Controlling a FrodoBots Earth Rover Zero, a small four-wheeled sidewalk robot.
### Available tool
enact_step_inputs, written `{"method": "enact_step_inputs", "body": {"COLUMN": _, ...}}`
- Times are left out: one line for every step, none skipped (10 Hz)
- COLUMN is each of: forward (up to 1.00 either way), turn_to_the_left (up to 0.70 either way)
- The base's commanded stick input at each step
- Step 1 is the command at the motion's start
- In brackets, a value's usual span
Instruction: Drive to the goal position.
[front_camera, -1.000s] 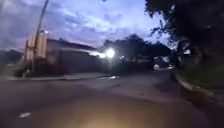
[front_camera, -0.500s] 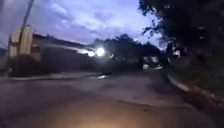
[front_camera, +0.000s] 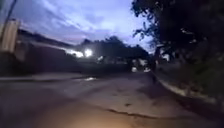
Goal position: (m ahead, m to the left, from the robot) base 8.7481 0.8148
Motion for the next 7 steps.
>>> {"method": "enact_step_inputs", "body": {"forward": 0.7, "turn_to_the_left": 0.0}}
{"method": "enact_step_inputs", "body": {"forward": 0.7, "turn_to_the_left": 0.0}}
{"method": "enact_step_inputs", "body": {"forward": 0.7, "turn_to_the_left": 0.0}}
{"method": "enact_step_inputs", "body": {"forward": 0.7, "turn_to_the_left": 0.0}}
{"method": "enact_step_inputs", "body": {"forward": 0.7, "turn_to_the_left": -0.09}}
{"method": "enact_step_inputs", "body": {"forward": 0.7, "turn_to_the_left": -0.35}}
{"method": "enact_step_inputs", "body": {"forward": 0.7, "turn_to_the_left": -0.35}}
